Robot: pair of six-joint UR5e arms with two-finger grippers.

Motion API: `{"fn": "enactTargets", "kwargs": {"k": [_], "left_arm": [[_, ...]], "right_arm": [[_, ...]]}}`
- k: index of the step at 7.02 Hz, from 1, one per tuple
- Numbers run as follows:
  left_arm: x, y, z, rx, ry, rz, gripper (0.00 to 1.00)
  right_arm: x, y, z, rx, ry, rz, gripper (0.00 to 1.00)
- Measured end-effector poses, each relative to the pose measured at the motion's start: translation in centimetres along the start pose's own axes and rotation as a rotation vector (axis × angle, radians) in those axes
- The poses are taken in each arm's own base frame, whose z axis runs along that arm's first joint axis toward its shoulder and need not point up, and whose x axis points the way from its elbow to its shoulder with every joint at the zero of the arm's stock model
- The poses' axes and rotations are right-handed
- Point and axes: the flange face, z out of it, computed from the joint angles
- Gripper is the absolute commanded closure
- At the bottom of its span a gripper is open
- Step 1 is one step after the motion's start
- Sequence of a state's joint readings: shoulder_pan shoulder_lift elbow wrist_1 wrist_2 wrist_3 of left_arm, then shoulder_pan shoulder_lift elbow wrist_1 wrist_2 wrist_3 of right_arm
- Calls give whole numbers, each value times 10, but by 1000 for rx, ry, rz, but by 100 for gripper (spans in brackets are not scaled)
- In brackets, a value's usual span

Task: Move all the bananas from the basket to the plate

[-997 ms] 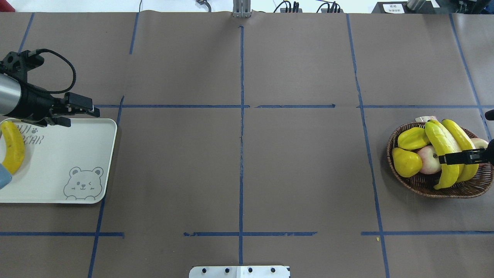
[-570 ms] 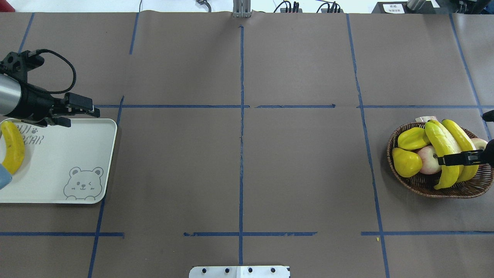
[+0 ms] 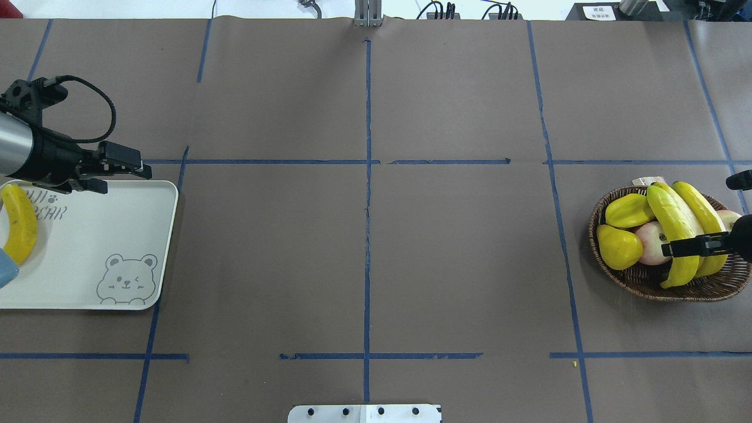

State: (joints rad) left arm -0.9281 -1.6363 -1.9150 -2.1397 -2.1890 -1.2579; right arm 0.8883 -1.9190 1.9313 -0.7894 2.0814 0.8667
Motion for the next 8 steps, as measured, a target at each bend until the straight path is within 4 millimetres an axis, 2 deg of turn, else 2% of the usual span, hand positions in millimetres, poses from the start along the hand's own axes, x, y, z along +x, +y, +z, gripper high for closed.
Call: {"fn": "enactTargets", "kwargs": {"k": [2, 5, 6, 8], "left_arm": [[0, 0, -1, 0, 1, 1, 1], [0, 1, -1, 1, 1, 0, 1], [-1, 1, -1, 1, 1, 0, 1], [0, 1, -1, 2, 1, 0, 1]], "right_arm": [[2, 0, 3, -9, 10, 7, 42], [2, 0, 2, -16, 6, 7, 85], [2, 1, 0, -21, 0, 5, 94], [2, 2, -3, -24, -8, 3, 99]]}}
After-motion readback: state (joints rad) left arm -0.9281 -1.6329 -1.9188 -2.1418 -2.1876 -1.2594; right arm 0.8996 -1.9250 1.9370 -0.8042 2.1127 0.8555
